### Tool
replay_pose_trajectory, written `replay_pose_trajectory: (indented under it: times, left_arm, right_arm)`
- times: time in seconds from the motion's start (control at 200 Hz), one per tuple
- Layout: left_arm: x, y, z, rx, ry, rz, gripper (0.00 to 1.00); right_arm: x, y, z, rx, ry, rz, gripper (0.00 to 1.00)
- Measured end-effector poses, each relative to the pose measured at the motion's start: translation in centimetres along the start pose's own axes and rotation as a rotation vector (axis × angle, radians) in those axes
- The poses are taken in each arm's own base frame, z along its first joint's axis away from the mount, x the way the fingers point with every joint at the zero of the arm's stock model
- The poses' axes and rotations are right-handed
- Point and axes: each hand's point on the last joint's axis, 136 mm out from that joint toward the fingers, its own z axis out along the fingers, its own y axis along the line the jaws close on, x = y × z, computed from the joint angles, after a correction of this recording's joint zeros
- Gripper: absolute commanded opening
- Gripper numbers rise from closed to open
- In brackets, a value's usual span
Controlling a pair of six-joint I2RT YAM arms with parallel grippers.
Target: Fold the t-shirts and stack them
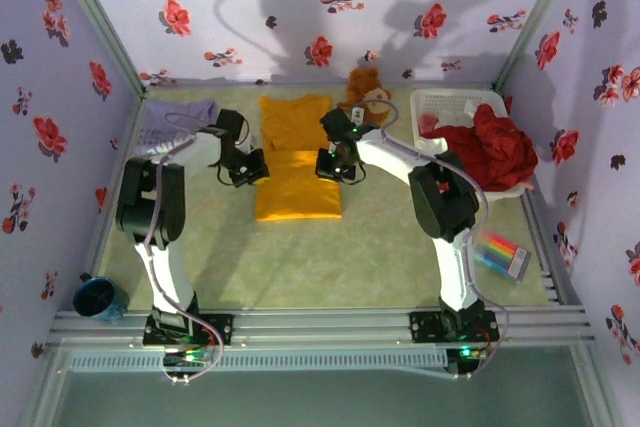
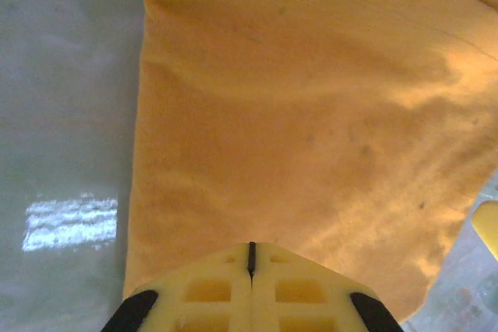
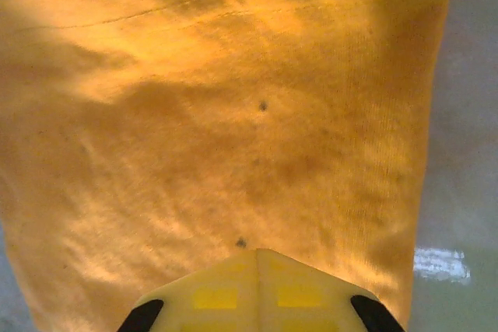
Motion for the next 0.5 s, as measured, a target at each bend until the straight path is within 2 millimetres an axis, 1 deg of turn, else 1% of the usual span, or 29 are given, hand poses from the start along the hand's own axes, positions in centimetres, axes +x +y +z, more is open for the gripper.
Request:
replay_pose_trajectory:
  times: [0.075, 0.165, 0.285, 0.39, 0.5]
  left_arm:
    - [0.2, 0.6, 1.0, -0.008, 0.021, -0.01, 0.0]
    - [0.7, 1.1, 1.5, -0.012, 0.034, -0.016, 0.0]
    - [1.6, 1.7, 2.2, -0.006, 0.052, -0.023, 0.0]
    - [1.9, 1.7, 2.2, 0.016, 0.039, -0.012, 0.0]
    - [2.8, 1.8, 2.2, 0.038, 0.035, -0.004, 0.0]
  right_arm:
    - [0.1, -0.6, 1.0, 0.006, 0.022, 0.013, 0.03]
    - [0.5, -1.0, 1.6, 0.013, 0.046, 0.022, 0.03]
    - [1.6, -1.7, 2.3, 0.01, 0.078, 0.036, 0.02]
    - [2.2, -1.8, 2.1, -0.011, 0.074, 0.035, 0.02]
    - [3.3, -2.1, 2.0, -0.024, 0.077, 0.032, 0.03]
